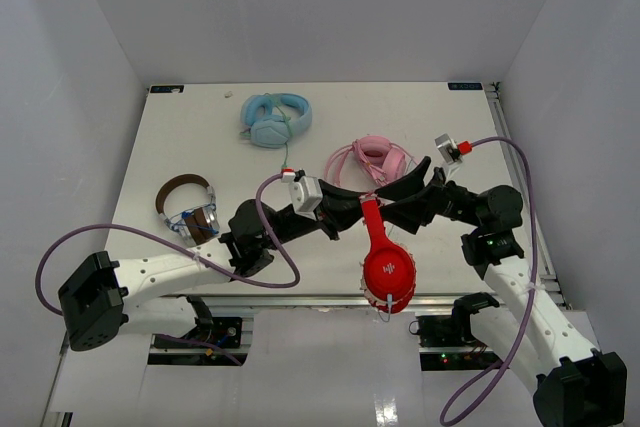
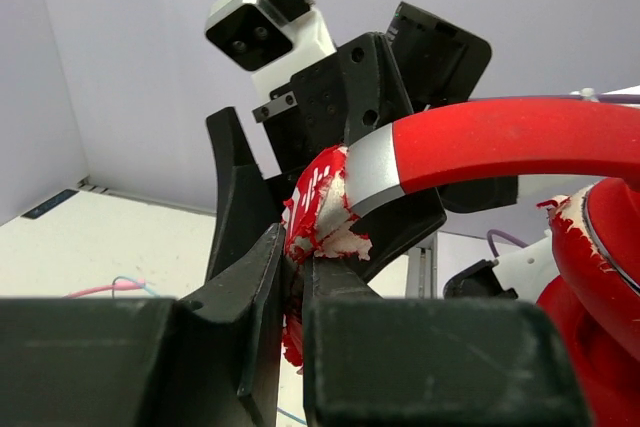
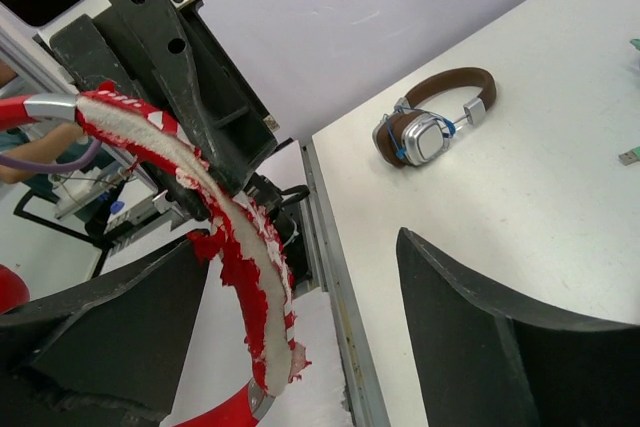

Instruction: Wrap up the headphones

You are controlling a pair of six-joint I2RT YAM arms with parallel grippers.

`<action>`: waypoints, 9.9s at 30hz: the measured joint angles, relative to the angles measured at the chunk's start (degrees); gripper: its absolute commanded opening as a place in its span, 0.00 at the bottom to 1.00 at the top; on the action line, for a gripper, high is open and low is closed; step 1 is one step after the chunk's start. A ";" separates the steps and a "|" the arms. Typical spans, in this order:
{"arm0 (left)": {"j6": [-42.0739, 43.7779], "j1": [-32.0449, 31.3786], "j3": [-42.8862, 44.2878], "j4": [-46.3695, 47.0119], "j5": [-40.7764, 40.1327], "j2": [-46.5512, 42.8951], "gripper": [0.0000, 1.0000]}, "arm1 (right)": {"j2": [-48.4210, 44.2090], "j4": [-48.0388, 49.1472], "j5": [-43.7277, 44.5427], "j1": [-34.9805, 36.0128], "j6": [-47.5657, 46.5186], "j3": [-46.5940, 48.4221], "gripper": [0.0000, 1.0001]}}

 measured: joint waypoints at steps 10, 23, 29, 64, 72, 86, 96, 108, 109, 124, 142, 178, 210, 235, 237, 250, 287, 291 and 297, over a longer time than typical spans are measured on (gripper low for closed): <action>-3.78 0.00 -2.71 0.19 -3.61 0.02 0.00 | 2.71 3.86 -0.66 1.37 -2.62 -4.06 0.74; -7.31 0.00 -2.71 1.26 -5.31 0.00 0.00 | 4.33 5.90 -1.43 4.89 -3.68 -4.89 0.63; -6.62 0.00 -2.71 -0.14 -6.35 -1.58 0.00 | 4.07 5.20 -1.58 5.61 -4.44 -5.40 0.59; -5.55 -0.17 -8.43 -1.27 -5.00 -9.96 0.70 | 4.18 12.95 -2.51 6.25 3.88 -6.99 0.08; -5.00 -0.17 -8.94 -2.79 -3.87 -10.17 0.74 | 5.77 20.07 -3.38 6.25 10.98 -8.13 0.08; -2.27 -0.17 -6.23 -4.00 2.78 -5.36 0.69 | 5.78 21.83 -4.43 6.25 13.72 -8.69 0.08; -2.77 -0.17 -4.05 -1.96 6.40 -3.01 0.62 | 5.69 21.81 -4.69 6.25 14.06 -9.02 0.08; -3.23 0.13 -4.39 1.44 6.46 -1.74 0.08 | 5.25 23.05 -5.41 6.35 14.20 -9.06 0.08; -3.22 0.20 -4.57 1.99 6.51 -1.63 0.03 | 5.25 23.37 -5.53 6.35 14.34 -9.09 0.08; -5.65 0.01 -5.05 6.10 9.74 0.43 0.55 | 5.80 26.30 -6.14 6.33 16.88 -9.84 0.08; -5.88 0.31 -4.00 2.48 6.44 1.44 0.00 | 7.10 24.87 -5.01 6.39 15.89 -9.78 0.63; -11.88 15.79 16.81 -78.03 -49.00 -3.18 0.00 | -1.73 -46.96 45.82 6.22 -33.22 19.38 0.82; -11.94 20.52 39.20 -92.72 -41.54 -6.94 0.00 | 5.24 -29.58 36.09 22.08 -39.98 5.23 0.52; -13.64 20.52 43.87 -91.79 -27.43 -12.13 0.00 | 6.00 -15.62 31.21 23.08 -33.99 -4.61 0.30; -14.05 20.53 43.15 -90.71 -26.20 -12.74 0.00 | 6.32 -14.99 31.03 23.33 -33.68 -4.63 0.26; -17.42 20.57 35.55 -81.07 -7.05 -16.57 0.00 | 8.77 -12.62 30.80 25.38 -32.91 -4.33 0.08; -6.77 20.50 12.62 -76.94 15.80 -16.33 0.00 | 26.08 -41.78 39.81 26.59 -42.82 29.51 0.08; -4.70 20.48 12.80 -80.33 6.49 -11.97 0.00 | 25.90 -46.06 42.01 26.59 -43.43 31.91 0.08; -1.84 20.52 13.67 -85.18 -5.66 -5.89 0.00 | 25.82 -51.20 42.95 26.59 -44.13 33.46 0.08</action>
